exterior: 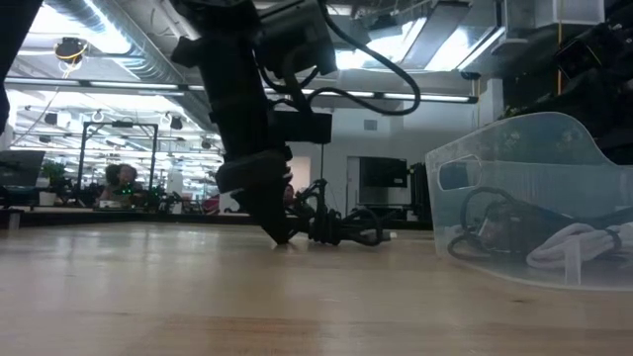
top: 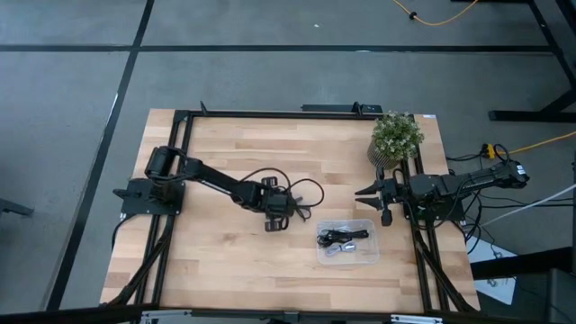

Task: Pick and place USB-C Cables
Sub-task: Put the black charger cable into the transparent bin

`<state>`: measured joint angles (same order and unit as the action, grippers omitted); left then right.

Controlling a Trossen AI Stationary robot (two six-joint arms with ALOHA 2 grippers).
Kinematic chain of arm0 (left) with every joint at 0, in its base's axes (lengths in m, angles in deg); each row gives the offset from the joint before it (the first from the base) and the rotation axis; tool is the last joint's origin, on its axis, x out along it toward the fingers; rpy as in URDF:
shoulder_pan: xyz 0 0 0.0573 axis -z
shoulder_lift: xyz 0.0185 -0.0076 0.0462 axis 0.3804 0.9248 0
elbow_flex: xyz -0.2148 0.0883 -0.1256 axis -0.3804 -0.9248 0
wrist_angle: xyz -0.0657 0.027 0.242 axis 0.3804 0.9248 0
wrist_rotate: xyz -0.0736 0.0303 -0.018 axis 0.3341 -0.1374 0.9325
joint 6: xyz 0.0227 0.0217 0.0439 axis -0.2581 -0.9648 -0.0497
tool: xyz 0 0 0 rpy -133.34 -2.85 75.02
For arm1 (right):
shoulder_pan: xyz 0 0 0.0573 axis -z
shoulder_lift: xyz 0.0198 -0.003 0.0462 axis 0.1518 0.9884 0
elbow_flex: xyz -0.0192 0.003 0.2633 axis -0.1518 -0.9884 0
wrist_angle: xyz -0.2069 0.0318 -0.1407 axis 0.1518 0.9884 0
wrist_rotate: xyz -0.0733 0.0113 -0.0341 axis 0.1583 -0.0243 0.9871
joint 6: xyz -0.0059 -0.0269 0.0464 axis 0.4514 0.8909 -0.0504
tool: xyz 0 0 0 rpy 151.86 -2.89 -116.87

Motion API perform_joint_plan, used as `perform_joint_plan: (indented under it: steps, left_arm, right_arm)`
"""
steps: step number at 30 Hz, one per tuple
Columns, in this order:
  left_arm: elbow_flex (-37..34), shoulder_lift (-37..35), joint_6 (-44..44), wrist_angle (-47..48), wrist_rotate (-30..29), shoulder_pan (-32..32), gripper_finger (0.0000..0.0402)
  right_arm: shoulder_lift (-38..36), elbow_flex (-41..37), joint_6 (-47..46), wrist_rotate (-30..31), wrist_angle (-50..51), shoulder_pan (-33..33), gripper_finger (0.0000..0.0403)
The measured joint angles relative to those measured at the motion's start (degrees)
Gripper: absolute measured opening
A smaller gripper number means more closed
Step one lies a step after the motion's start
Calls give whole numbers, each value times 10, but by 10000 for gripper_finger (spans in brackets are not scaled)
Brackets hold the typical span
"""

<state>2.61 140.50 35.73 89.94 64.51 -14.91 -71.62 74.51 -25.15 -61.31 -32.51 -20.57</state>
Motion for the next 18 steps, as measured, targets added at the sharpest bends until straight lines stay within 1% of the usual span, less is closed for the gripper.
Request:
perform_joint_plan:
  steps: [3, 5, 7, 8, 13, 16, 18]
  left_arm:
    - [0, 0, 43, -1, -2, 2, 115]
    - [-1, 1, 75, -2, -1, 7, 81]
    - [-1, 2, 96, -4, -5, 13, 33]
    - [-1, 2, 105, -5, -6, 16, 20]
    - [15, -2, 131, 15, -32, 35, 7]
    - [53, -15, 134, 51, -49, 45, 5]
    - [92, -31, 134, 93, -83, 52, 4]
  right_arm:
    - [0, 0, 0, 0, 0, 0, 90]
    - [0, 0, 0, 0, 0, 0, 90]
    - [0, 0, 0, 0, 0, 0, 90]
    - [0, 0, 0, 0, 0, 0, 90]
    - [0, 0, 0, 0, 0, 0, 90]
    - [0, 0, 0, 0, 0, 0, 90]
    - [1, 0, -1, 0, 0, 0, 90]
